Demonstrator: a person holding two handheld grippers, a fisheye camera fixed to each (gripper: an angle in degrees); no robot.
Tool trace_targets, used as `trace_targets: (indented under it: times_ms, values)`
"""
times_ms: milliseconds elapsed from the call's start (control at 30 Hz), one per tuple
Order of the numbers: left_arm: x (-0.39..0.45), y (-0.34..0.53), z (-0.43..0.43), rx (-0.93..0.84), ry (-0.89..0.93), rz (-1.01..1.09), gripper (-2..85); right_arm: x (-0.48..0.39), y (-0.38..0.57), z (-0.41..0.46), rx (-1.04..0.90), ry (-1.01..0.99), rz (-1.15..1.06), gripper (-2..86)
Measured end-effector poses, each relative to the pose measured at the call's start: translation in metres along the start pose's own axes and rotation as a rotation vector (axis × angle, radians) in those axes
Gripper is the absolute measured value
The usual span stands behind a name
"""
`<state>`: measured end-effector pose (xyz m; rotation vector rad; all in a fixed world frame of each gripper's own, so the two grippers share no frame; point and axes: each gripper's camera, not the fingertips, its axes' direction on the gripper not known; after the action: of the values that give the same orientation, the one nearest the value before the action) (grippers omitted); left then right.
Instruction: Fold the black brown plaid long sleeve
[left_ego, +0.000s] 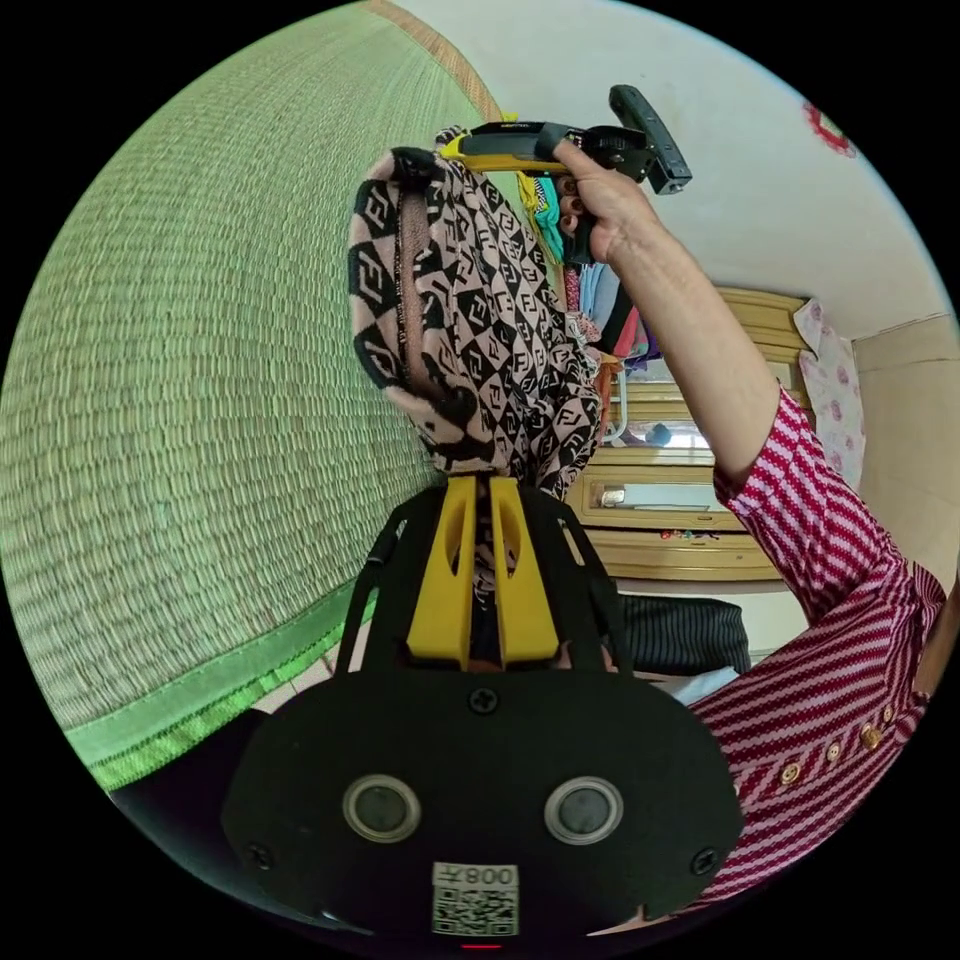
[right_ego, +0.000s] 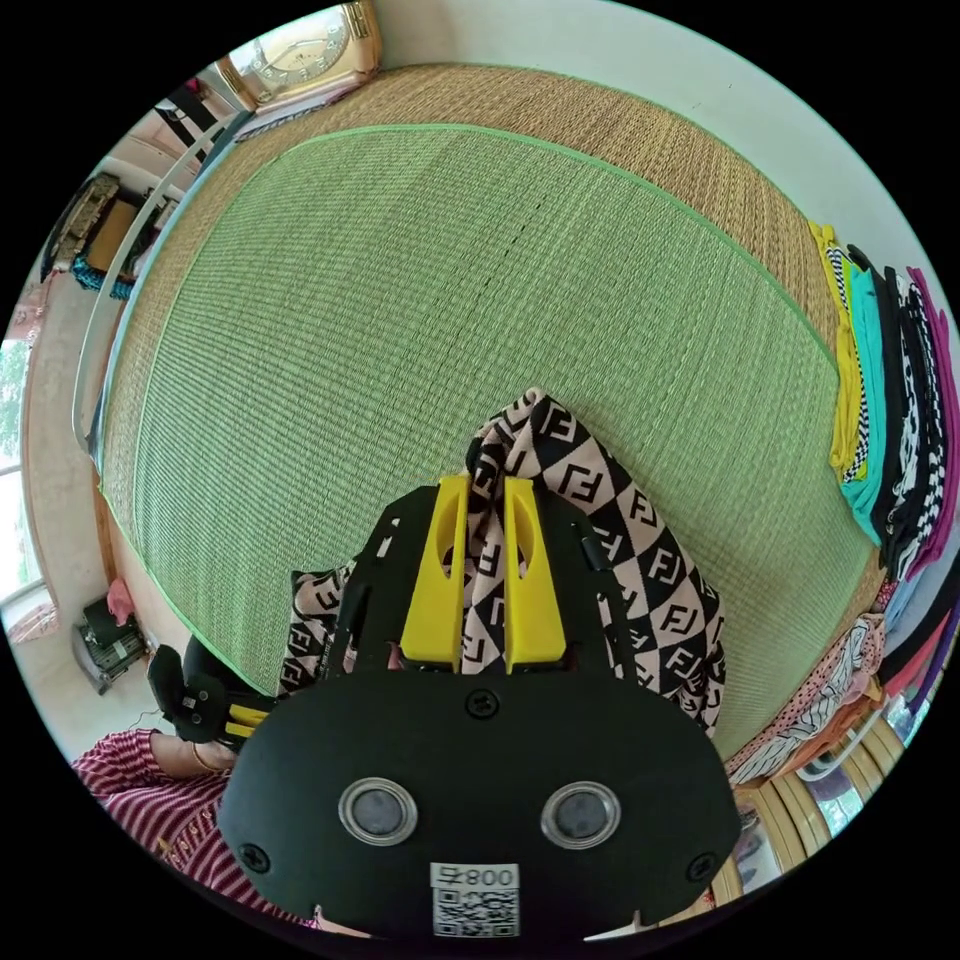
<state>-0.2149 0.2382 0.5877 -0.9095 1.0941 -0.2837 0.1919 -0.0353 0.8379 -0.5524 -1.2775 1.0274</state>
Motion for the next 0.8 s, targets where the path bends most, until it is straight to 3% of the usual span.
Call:
trace_targets:
  times_ms: [167, 367, 633, 800]
  values:
    - [0.028, 0.042, -0.003, 0.047, -0.003, 0.052, 1.7, 0.003, 0.011, -0.005, 0.05, -0.111, 0.032, 3.1]
    - [0.075, 0.085, -0.014, 0.159, 0.001, 0.146, 1.2, 0.018, 0.073, -0.092, 0.257, -0.24, 0.059, 2.3]
    - [0.166, 0.15, -0.092, 0.48, -0.018, 0.336, 1.0, 0.013, 0.248, -0.255, 0.662, -0.376, 0.041, 1.7]
    - [0.248, 0.215, -0.13, 0.629, -0.096, 0.527, 1.0, -0.032, 0.357, -0.307, 0.829, -0.424, -0.059, 1.5]
